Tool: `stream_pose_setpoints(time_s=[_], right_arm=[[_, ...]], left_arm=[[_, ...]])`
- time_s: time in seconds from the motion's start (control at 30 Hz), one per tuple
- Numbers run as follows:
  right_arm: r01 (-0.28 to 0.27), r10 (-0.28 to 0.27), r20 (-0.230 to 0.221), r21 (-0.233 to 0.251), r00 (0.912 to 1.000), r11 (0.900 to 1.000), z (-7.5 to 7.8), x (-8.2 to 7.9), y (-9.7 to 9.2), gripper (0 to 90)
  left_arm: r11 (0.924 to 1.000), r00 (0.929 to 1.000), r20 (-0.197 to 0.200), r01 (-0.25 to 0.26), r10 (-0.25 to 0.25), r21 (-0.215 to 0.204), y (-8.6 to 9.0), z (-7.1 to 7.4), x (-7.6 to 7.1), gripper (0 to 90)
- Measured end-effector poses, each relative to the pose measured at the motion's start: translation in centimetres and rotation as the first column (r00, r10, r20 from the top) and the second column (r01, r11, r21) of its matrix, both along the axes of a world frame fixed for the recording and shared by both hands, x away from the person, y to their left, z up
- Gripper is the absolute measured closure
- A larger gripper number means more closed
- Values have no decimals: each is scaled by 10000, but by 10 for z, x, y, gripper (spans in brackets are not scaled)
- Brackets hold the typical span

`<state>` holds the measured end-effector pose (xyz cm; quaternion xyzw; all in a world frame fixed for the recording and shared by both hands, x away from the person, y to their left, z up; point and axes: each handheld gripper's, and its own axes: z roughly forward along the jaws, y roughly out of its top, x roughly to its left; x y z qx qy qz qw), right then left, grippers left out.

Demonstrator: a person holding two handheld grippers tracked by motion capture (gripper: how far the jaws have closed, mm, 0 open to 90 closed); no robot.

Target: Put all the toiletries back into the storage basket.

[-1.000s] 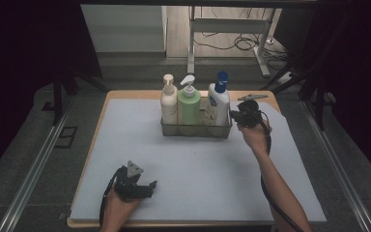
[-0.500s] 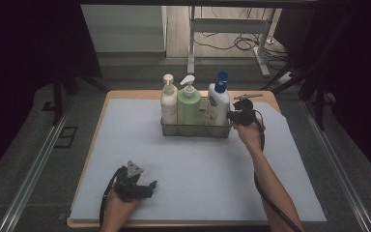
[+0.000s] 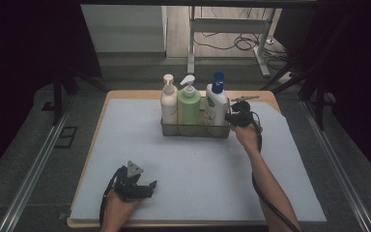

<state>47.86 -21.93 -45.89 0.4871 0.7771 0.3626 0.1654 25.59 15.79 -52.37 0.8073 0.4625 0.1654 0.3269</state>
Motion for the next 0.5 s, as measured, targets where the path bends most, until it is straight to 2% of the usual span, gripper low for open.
stream_pose_setpoints(time_s=[0.5], right_arm=[[-150,149,-100,-113,9998,9998,-5,0,9,890]], left_arm=[[10000,10000,0,0,0,-1,0,0,0,123]])
